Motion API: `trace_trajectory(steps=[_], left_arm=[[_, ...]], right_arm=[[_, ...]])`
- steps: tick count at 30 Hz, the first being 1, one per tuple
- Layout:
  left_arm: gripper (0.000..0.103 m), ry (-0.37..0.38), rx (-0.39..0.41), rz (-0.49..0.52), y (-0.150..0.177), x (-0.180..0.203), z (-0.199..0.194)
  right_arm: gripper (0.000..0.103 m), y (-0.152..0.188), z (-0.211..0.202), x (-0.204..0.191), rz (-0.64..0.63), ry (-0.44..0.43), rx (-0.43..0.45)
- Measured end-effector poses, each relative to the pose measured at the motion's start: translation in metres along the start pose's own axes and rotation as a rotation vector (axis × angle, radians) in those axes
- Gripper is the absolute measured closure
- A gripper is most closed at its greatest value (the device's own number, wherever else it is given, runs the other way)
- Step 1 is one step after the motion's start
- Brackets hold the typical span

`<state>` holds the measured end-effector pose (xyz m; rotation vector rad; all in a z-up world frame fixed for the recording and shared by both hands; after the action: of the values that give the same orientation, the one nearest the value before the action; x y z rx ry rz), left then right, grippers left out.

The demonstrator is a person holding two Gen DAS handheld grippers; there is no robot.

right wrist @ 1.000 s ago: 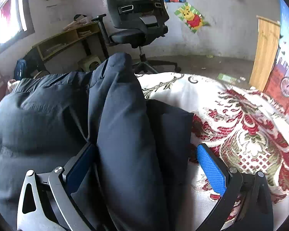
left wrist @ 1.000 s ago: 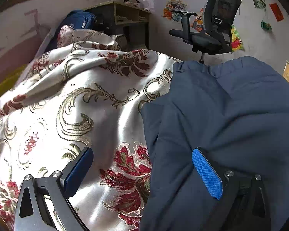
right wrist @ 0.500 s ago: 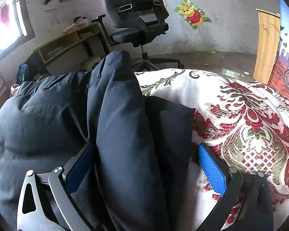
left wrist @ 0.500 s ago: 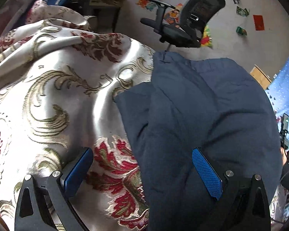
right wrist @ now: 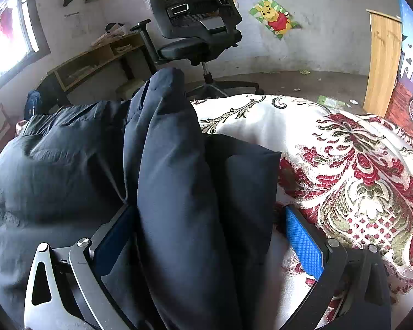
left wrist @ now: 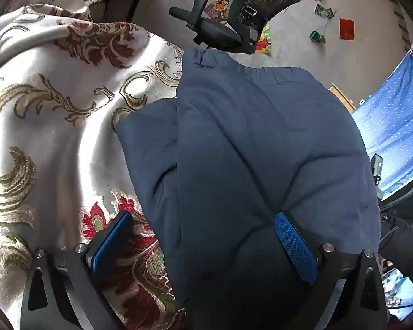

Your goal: Fold large clothes

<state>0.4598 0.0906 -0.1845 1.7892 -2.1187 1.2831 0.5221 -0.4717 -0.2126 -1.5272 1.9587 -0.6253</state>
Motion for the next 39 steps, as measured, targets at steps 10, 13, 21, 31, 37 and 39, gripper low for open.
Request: trace_trajectory(steps=[10, 13, 21, 31, 37, 39], left_arm=[[0.0, 0.067, -0.01, 0.0, 0.0, -0.001, 0.006], [0.0, 0.067, -0.013, 0.0, 0.001, -0.002, 0.006], [0.0, 0.064, -0.029, -0.013, 0.002, -0.004, 0.005], [0.0, 0.048, -0.068, -0.045, -0.005, -0.005, 0.013], [0.0, 0.028, -0.076, -0.046, -0.006, -0.003, 0.014], [0.0, 0.035, -0.075, -0.045, -0.007, -0.002, 0.015]], right_arm=[[0.001, 0.002, 0.005, 0.004, 0.004, -0.009, 0.007], [0.001, 0.002, 0.005, 0.004, 0.005, -0.01, 0.008], [0.001, 0.003, 0.004, 0.003, 0.007, -0.012, 0.001], [0.001, 0.006, 0.003, -0.006, -0.006, -0.118, -0.113], [0.001, 0.021, -0.002, -0.027, -0.075, -0.234, -0.221], [0.001, 0.024, -0.002, -0.031, -0.073, -0.235, -0.225]])
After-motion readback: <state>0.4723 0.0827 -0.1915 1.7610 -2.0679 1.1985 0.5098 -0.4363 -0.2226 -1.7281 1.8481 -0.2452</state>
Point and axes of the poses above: each gripper's, at about its wrist camera, not at the fingertips, and z roughly the way its jaws point, x to its right, y to its underside, the point moved 10 cm from there along z, roughly the way its jaws point, and after that the axes turned 8 degrees about y, right-handed, at the moved point
